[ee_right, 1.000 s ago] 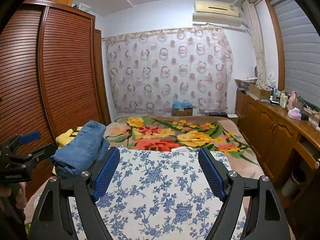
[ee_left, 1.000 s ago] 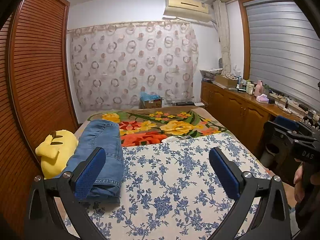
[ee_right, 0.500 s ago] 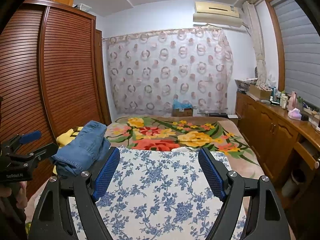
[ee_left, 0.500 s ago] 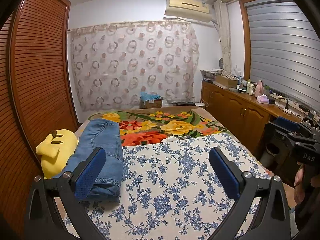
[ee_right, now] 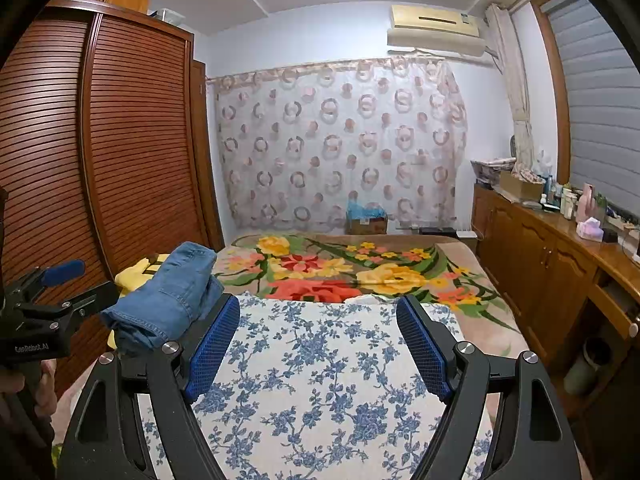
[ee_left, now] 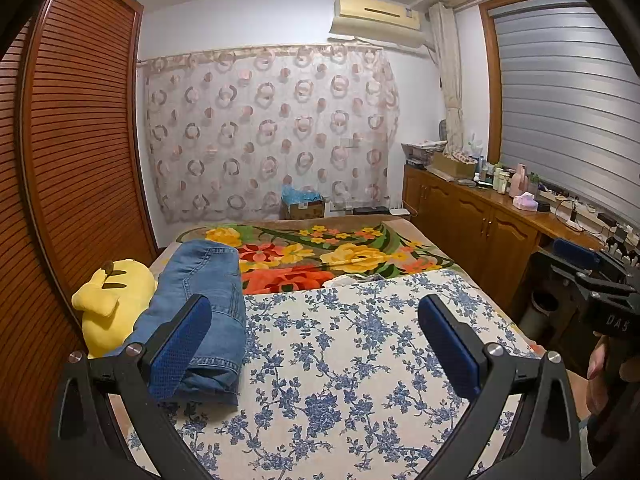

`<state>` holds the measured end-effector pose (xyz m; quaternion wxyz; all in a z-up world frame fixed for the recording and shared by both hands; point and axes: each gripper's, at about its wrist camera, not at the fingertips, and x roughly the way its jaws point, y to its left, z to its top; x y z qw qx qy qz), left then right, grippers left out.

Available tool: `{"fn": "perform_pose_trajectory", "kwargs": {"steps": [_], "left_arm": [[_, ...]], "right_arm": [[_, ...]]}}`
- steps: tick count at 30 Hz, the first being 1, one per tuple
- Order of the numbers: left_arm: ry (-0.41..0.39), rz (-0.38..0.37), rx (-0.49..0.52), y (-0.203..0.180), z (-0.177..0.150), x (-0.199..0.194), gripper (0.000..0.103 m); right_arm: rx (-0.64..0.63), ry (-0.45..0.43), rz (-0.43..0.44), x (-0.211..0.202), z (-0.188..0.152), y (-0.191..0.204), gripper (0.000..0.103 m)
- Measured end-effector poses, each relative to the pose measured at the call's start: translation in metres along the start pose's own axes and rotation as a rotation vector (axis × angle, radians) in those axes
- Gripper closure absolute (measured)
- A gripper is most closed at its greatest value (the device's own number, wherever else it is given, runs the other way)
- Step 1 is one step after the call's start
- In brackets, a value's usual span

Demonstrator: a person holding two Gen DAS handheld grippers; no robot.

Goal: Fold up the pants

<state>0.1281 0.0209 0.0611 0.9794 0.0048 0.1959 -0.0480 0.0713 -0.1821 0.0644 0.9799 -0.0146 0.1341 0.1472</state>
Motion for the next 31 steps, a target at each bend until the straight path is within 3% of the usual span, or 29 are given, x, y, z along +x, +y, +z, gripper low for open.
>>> {"fn": "perform_pose_trajectory", "kwargs": {"steps": [31], "left_arm": [[-0.002, 0.001, 0.001, 0.0006, -0.0012, -0.0002, 0.000]], "right_arm": [[0.002, -0.009, -0.002, 0.0018, -0.0033, -0.0051, 0.021]]}}
